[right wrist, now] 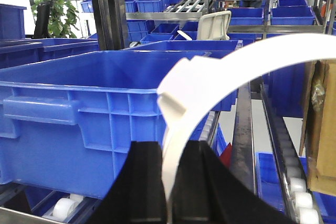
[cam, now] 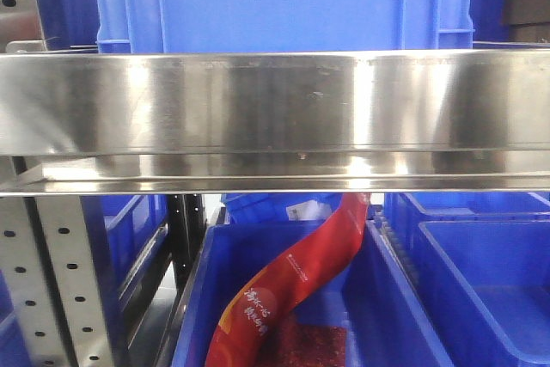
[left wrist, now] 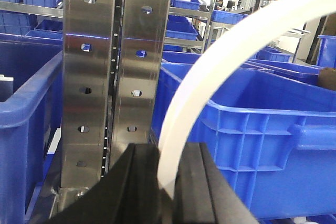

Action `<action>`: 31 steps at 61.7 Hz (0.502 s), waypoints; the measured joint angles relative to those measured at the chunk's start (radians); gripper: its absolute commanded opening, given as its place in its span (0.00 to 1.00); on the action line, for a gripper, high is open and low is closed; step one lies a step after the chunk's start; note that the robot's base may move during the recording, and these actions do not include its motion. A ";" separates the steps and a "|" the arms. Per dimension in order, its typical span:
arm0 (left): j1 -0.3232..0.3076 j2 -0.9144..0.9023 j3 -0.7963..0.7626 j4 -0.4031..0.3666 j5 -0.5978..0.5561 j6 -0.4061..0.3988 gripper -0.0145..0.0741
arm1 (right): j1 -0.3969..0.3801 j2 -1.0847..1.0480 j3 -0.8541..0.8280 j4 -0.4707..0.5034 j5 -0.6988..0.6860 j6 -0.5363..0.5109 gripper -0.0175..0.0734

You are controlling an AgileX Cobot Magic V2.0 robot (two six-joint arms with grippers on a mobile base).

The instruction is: Grab PVC pipe and place in blue bin

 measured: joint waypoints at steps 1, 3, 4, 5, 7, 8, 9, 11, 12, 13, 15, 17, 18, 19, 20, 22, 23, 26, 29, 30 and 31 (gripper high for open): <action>0.000 0.000 0.000 0.000 0.000 0.000 0.04 | 0.000 0.000 0.000 0.000 0.000 0.000 0.01; 0.000 0.000 0.000 0.000 0.000 0.000 0.04 | 0.000 0.000 0.000 0.000 0.000 0.000 0.01; 0.000 0.000 0.000 0.000 0.000 0.000 0.04 | 0.000 0.000 0.000 0.000 0.000 0.000 0.01; 0.000 0.000 0.000 0.000 0.000 0.000 0.04 | 0.000 0.000 0.000 0.000 0.000 0.000 0.01; 0.000 0.000 0.000 0.000 0.000 0.000 0.04 | 0.000 0.000 0.000 0.000 0.000 0.000 0.01; 0.000 0.000 0.000 0.000 0.000 0.000 0.04 | 0.000 0.000 0.000 0.000 0.000 0.000 0.01; 0.000 0.000 0.000 0.000 0.000 0.000 0.04 | 0.000 0.000 0.000 0.000 0.000 0.000 0.01; 0.000 0.000 0.000 0.000 0.000 0.000 0.04 | 0.000 0.000 0.000 0.000 0.000 0.000 0.01; 0.000 0.000 0.000 0.000 0.000 0.000 0.04 | 0.000 0.000 0.000 0.000 0.000 0.000 0.01; 0.000 0.000 0.000 0.000 -0.005 0.000 0.04 | 0.000 0.000 0.000 0.000 0.000 0.000 0.01; 0.000 0.000 0.000 0.000 -0.013 0.000 0.04 | 0.000 0.000 0.000 0.000 0.000 0.000 0.01; 0.000 0.000 0.000 0.000 -0.028 0.000 0.04 | 0.000 0.000 0.000 0.000 0.000 0.000 0.01; 0.000 0.000 0.000 0.000 -0.035 0.000 0.04 | 0.000 0.000 0.000 0.000 0.000 0.000 0.01; 0.000 0.000 0.000 0.000 -0.040 0.000 0.04 | 0.000 0.000 0.000 0.000 0.000 0.000 0.01; 0.000 0.000 0.000 0.000 -0.046 0.000 0.04 | 0.000 0.000 0.000 0.000 0.000 0.000 0.01; 0.000 0.000 0.000 0.000 -0.057 0.000 0.04 | 0.000 0.000 0.000 0.000 -0.002 0.000 0.01; 0.000 0.000 0.000 0.000 -0.059 0.000 0.04 | 0.000 0.000 0.000 0.000 -0.002 0.000 0.01; 0.000 0.000 0.000 0.000 -0.066 0.000 0.04 | 0.000 0.000 0.000 0.000 -0.010 0.000 0.01; 0.000 0.000 0.000 0.000 -0.066 0.000 0.04 | 0.000 0.000 0.000 0.000 -0.017 0.000 0.01; 0.000 0.000 0.000 0.000 -0.066 0.000 0.04 | 0.000 0.000 0.000 0.000 -0.020 0.000 0.01; 0.000 0.000 0.000 0.000 -0.066 0.000 0.04 | 0.000 0.000 0.000 0.000 -0.024 0.000 0.01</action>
